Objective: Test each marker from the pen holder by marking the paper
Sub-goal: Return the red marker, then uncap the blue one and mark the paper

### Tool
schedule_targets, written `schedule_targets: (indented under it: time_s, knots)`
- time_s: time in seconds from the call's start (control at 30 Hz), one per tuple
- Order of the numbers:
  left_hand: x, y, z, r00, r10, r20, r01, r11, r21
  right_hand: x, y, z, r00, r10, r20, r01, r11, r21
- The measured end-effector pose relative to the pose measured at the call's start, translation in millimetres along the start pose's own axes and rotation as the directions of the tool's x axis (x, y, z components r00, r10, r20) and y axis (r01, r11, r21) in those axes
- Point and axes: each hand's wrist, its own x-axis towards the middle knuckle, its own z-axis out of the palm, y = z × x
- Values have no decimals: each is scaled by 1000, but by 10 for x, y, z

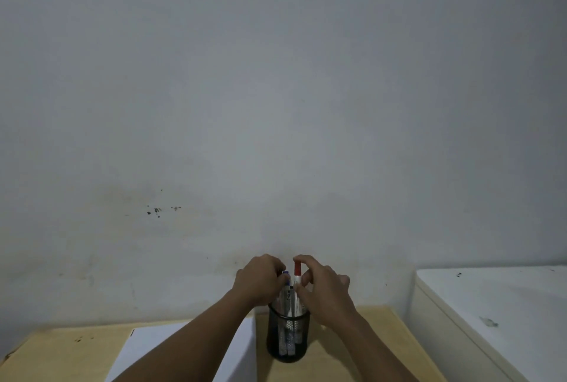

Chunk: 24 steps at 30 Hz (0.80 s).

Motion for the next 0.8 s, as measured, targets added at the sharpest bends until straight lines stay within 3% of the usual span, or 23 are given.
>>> schedule_targets:
  time_s: [0.27, 0.53, 0.67, 0.8]
  knots:
    - [88, -27, 73, 998, -55, -9, 52, 985, -164, 22, 25, 69, 999, -2, 37, 5, 997, -79]
    - [-54, 196, -242, 988, -95, -124, 28, 888, -459, -66, -132, -120, 991, 129, -46, -116, 970, 212]
    - [-278, 358, -693, 967, -159, -198, -29, 706, -707, -152, -355, -294, 992, 83, 90, -106, 952, 287]
    - [-548, 353, -1122, 937, -250, -245, -52, 591, -805, -243, -659, -462, 995, 48, 87, -89, 822, 563]
